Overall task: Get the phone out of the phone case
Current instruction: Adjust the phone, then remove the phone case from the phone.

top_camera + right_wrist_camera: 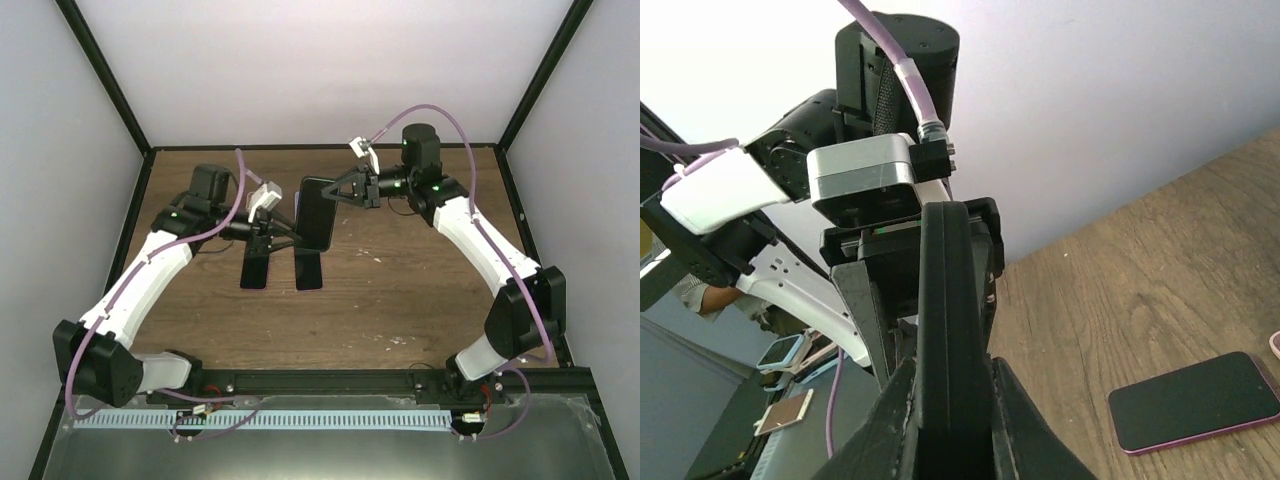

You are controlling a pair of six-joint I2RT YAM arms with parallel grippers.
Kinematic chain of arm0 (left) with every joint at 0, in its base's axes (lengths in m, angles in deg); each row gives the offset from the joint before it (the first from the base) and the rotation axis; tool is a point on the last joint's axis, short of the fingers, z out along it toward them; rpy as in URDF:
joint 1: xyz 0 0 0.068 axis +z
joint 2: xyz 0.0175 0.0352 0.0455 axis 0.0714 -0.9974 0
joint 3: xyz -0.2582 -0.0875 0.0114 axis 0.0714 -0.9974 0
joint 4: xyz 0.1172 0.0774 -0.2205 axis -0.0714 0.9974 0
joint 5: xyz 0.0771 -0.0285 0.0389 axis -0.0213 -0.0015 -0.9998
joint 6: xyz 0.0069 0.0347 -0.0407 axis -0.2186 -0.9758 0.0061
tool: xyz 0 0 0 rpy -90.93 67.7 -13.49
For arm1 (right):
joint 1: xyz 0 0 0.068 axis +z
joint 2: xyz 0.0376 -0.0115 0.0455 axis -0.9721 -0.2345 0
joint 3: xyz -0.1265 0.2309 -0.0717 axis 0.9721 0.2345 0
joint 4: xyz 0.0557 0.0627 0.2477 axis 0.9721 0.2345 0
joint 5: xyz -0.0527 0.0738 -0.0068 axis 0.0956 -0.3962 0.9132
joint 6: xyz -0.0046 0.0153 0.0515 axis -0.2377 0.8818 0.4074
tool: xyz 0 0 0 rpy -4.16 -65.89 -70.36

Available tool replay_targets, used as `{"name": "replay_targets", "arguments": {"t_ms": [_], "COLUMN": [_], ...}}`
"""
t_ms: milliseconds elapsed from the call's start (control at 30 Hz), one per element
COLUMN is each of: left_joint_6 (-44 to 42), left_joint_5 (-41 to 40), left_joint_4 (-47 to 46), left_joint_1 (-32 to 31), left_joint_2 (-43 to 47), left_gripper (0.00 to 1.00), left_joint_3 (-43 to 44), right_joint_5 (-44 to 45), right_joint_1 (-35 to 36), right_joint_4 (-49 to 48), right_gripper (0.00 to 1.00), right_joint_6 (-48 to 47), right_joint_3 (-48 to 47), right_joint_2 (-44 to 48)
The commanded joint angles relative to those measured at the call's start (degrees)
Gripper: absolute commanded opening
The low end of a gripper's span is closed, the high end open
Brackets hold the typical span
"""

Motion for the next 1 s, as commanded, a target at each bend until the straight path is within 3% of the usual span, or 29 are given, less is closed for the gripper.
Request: {"name": "replay_targets", "arguments": {"t_ms": [0,133,667,967], "left_joint_6": [2.2,3.1,3.9,6.2], "left_joint_5": [2.6,5.0,5.8,6.5], "left_joint_4": [-3.8,-4.1,-5.2,-7.1], "left_joint_1": [2.6,4.7,3.4,5.6], "left_joint_2": [2.5,2.6,2.3,1.5], "left_gripper": [0.42,0.45,0.48,0.45], "left_joint_3": [-3.0,-4.5,-5.9,-6.3], "right_joint_5": [-2.9,-3.3,-2.7,-4.0], "right_joint_1": [-0.6,-0.7,-0.7,-0.7], "right_joint_4": [-5.9,-7.6,-9.9,-12.0], "right_gripper": [0.01,0.01,0.01,0.01], "right_joint_6": [5.5,7.4,10.2,11.8], "right_joint_3": [-3.3,-3.0,-2.5,-1.4], "right_joint_2": [1.0,1.3,1.5,2.1]}}
